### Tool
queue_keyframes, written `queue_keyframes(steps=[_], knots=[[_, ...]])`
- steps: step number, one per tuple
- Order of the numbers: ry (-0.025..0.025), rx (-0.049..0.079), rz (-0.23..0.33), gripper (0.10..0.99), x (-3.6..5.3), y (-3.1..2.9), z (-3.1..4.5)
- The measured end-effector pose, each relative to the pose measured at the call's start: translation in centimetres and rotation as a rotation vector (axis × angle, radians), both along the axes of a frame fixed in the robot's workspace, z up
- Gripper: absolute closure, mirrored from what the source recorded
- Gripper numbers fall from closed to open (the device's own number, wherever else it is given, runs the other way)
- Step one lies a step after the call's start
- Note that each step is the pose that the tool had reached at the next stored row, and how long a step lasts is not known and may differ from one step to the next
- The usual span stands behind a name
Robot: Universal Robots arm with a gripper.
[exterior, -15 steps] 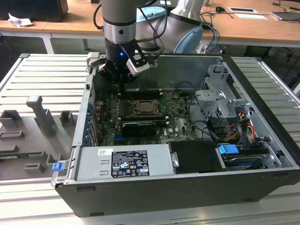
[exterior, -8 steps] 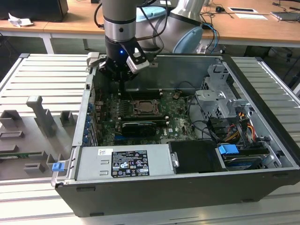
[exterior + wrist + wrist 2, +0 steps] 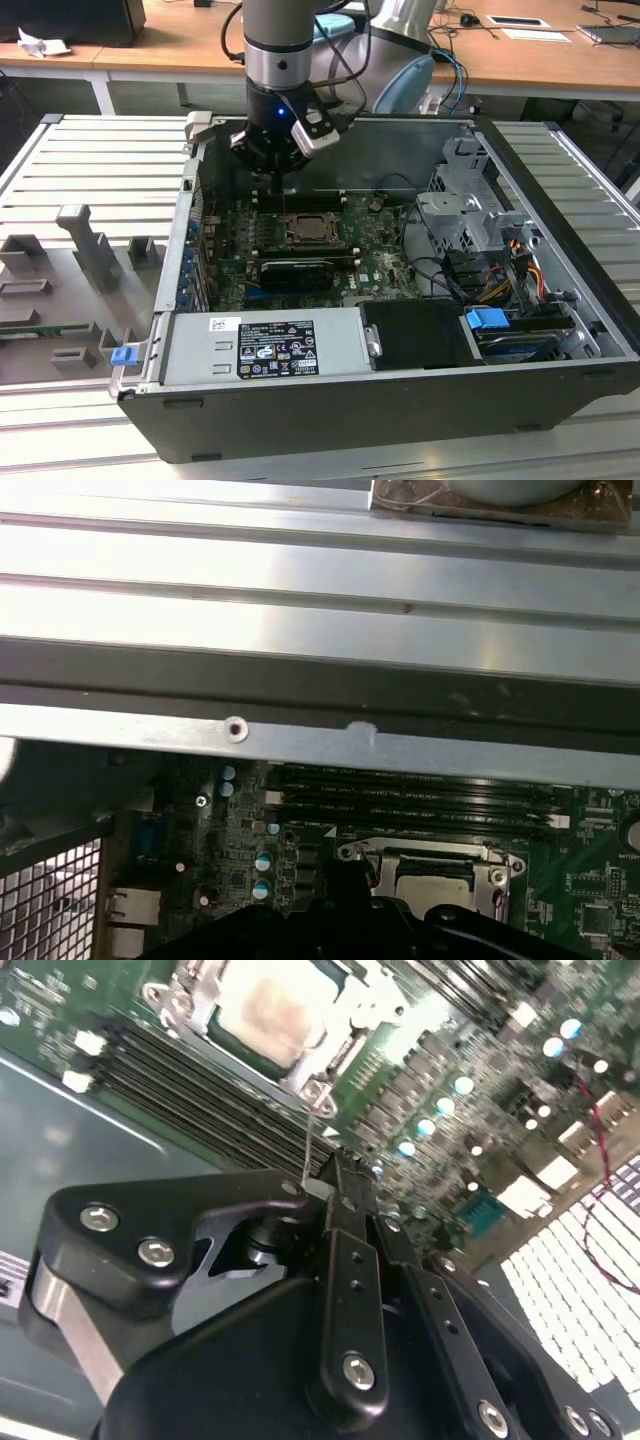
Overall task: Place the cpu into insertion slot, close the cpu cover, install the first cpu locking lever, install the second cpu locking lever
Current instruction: 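Install the first cpu locking lever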
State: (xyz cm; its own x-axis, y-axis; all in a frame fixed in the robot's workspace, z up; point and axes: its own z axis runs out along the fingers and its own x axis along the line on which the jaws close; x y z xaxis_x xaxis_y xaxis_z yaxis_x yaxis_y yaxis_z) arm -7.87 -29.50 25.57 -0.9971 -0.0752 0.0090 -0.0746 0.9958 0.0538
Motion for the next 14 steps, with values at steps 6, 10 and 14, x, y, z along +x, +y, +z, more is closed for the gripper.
queue_keyframes(steps=[6,10,14], knots=[[0.0001,0.001,-0.004,0.980,1.86,0.00,-0.42],[0.0004,0.030,-0.012,0.980,2.05,-0.01,-0.69],[0.0003,0.042,-0.019,0.980,2.29,-0.03,-1.15]])
